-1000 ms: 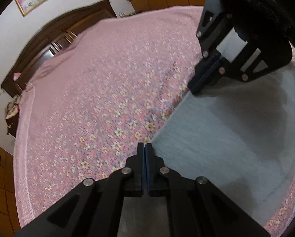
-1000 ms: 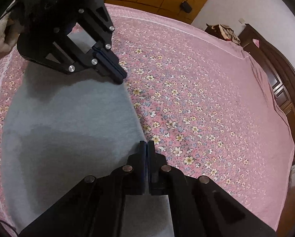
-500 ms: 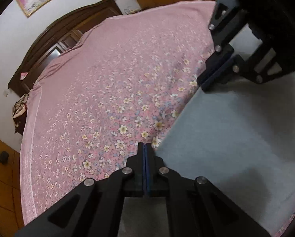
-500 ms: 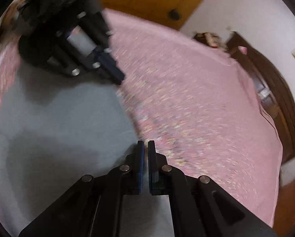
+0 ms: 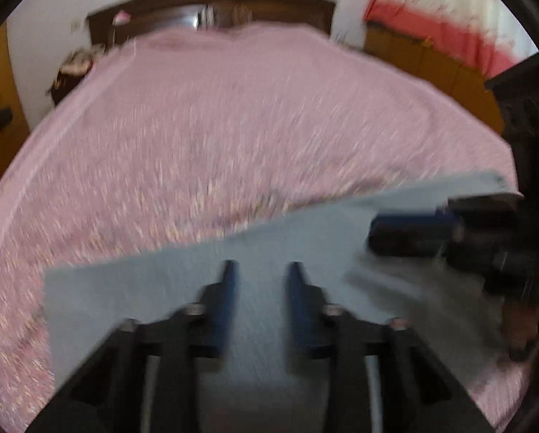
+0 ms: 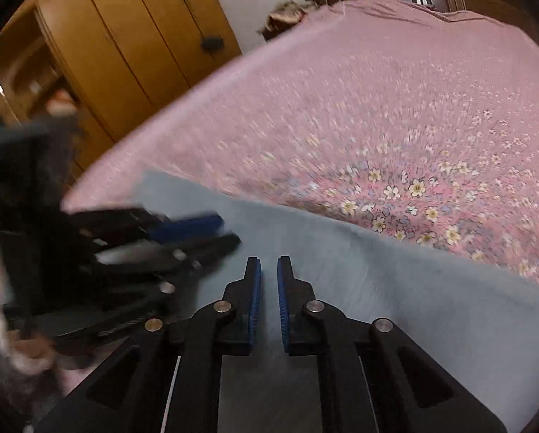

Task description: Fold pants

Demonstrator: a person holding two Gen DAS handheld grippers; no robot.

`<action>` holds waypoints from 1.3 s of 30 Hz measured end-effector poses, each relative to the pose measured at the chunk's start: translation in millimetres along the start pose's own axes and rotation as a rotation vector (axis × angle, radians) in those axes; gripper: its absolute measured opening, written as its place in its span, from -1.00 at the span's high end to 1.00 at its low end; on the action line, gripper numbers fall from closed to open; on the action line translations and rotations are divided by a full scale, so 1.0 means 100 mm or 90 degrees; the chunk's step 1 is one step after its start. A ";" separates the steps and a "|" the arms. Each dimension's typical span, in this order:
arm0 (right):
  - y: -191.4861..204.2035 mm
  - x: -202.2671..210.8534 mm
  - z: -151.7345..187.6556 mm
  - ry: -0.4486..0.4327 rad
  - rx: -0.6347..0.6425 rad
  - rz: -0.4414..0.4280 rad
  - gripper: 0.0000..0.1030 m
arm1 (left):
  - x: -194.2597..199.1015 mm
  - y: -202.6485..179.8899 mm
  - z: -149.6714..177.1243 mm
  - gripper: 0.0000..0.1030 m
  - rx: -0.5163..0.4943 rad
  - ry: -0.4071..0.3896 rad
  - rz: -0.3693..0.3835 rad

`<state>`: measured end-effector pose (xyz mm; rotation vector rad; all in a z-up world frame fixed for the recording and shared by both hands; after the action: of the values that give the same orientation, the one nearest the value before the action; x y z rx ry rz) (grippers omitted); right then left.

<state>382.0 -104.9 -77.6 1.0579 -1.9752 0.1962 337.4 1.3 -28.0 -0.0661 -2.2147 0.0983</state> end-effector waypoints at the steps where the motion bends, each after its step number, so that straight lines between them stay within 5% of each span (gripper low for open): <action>1: -0.04 -0.02 -0.05 -0.013 -0.006 0.001 0.83 | -0.06 0.00 -0.01 0.57 0.002 -0.002 -0.008; 9: -0.33 0.42 -0.14 -0.114 -0.103 -0.045 0.83 | -0.21 0.06 -0.27 0.57 0.023 -0.069 -0.070; 14: -0.20 0.61 0.22 -0.027 -0.059 -0.016 0.83 | 0.24 0.07 -0.07 0.46 0.013 -0.057 -0.068; 19: -0.39 0.32 0.25 0.020 -0.096 0.022 0.90 | 0.30 0.18 0.34 0.45 0.079 0.018 -0.071; 25: -0.57 0.41 0.15 -0.019 -0.154 0.002 0.94 | 0.08 0.33 0.12 0.45 0.081 -0.017 -0.123; 29: -0.43 0.73 0.32 -0.048 -0.109 -0.006 0.91 | 0.07 0.40 0.04 0.47 0.098 -0.039 -0.113; 35: -0.12 0.93 0.62 -0.057 0.006 0.027 0.90 | 0.49 0.23 0.50 0.47 0.135 -0.056 -0.126; 39: -0.23 0.64 0.63 -0.021 -0.033 0.051 0.90 | 0.28 0.16 0.49 0.46 0.112 -0.033 -0.148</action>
<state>343.4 -188.7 -74.0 0.9561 -2.0430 0.1702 281.3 17.2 -36.5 0.2924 -2.2402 0.1663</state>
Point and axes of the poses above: each gripper's, at about its wrist camera, not at the fingertips, and x roughly against the way its jaws point, y to its left, z to its underside, the point moved 1 cm from there along -x, roughly the way its jaws point, and after that the axes turned 5 degrees about z, right-handed, at the moved point
